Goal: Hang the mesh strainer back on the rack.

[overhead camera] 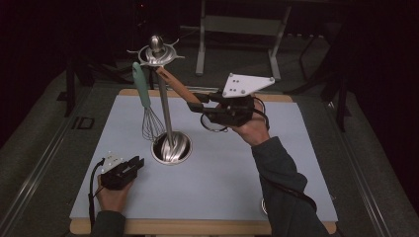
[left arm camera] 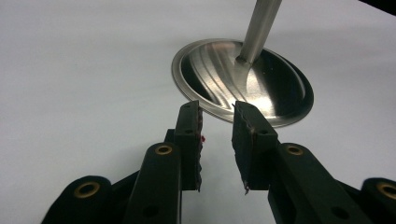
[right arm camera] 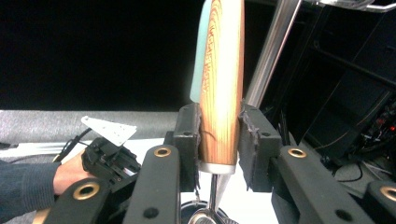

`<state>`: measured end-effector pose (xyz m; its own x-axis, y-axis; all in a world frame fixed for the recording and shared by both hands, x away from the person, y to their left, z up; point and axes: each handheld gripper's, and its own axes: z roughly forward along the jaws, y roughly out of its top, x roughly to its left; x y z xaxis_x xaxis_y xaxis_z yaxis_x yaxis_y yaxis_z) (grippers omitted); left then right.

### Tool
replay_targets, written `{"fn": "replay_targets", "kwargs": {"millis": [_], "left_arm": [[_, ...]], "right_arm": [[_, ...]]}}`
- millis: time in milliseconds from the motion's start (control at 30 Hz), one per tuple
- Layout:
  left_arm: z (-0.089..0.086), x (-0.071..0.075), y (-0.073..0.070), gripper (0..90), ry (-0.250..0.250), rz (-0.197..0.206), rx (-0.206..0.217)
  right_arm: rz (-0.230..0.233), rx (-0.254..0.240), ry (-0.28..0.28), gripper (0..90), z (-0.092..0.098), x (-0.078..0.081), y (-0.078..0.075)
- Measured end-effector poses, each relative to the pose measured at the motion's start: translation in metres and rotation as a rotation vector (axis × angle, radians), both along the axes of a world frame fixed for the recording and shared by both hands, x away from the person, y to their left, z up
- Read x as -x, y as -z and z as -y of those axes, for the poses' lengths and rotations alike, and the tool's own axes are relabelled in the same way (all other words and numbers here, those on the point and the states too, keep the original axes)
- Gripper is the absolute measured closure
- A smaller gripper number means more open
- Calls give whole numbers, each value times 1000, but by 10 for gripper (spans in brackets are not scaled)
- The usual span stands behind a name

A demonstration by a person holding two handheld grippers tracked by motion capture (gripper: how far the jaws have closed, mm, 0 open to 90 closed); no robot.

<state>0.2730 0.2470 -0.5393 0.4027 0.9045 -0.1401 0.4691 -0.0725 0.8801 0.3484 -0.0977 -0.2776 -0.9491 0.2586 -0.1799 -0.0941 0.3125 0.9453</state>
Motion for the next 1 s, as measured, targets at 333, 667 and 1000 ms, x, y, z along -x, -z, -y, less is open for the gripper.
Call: {"fn": "replay_targets", "kwargs": {"millis": [333,667,1000], "left_arm": [[0,0,0,725,0,2,4],[0,0,0,726,0,3,5],[0,1,0,725,0,5,6]], "right_arm": [[-6,28,36,698,-10,-15,-2],[-48,39,102,680,-20,-23,8],[-14,86,149,644,-34,-19,5]]}}
